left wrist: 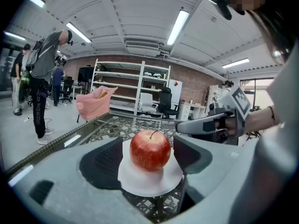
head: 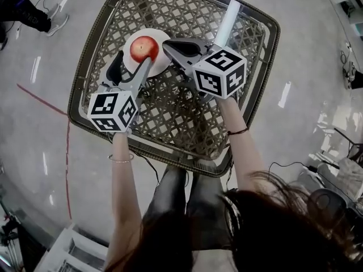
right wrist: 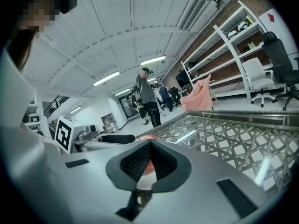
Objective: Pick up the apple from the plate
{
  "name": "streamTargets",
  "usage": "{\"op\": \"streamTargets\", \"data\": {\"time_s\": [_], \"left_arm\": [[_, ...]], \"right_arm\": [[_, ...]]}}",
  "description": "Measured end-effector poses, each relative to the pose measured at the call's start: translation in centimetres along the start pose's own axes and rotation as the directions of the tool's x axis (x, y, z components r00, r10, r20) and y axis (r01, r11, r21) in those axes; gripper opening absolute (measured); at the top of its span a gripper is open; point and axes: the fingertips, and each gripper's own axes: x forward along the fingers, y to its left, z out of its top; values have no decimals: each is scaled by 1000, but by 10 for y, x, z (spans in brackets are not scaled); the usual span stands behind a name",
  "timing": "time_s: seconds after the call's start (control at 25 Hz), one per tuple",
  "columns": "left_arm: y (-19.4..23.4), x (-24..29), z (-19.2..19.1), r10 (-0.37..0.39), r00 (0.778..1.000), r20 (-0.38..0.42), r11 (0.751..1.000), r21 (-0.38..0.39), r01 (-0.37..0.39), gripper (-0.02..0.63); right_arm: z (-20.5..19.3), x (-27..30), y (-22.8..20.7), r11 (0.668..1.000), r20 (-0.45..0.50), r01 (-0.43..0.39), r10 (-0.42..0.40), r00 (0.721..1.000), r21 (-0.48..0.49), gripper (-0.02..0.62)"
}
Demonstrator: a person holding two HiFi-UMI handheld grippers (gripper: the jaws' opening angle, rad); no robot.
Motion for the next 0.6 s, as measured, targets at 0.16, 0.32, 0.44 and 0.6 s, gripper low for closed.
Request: {"op": "streamTargets", "data": {"time_s": [0.16, 0.32, 0.44, 0.6], "left_arm": [[-4, 9, -2, -25, 1000, -2, 1000, 12, 25, 358], [-5, 16, -1, -39, 999, -6, 998, 40, 39, 382], [-5, 20, -2, -52, 999, -14, 997, 58, 53, 401], [-7, 28, -4, -75, 997, -35, 993, 88, 78, 425]], "right_arm": [[-2, 1, -3, 1000, -4, -1, 1, 1000, 0, 9], [-2, 2, -10, 1000, -8, 2, -2, 1000, 0, 9], [-3, 4, -12, 1000, -14, 1, -1, 1000, 1, 9], [-3, 5, -16, 1000, -11, 1, -1, 1000, 6, 9]]}}
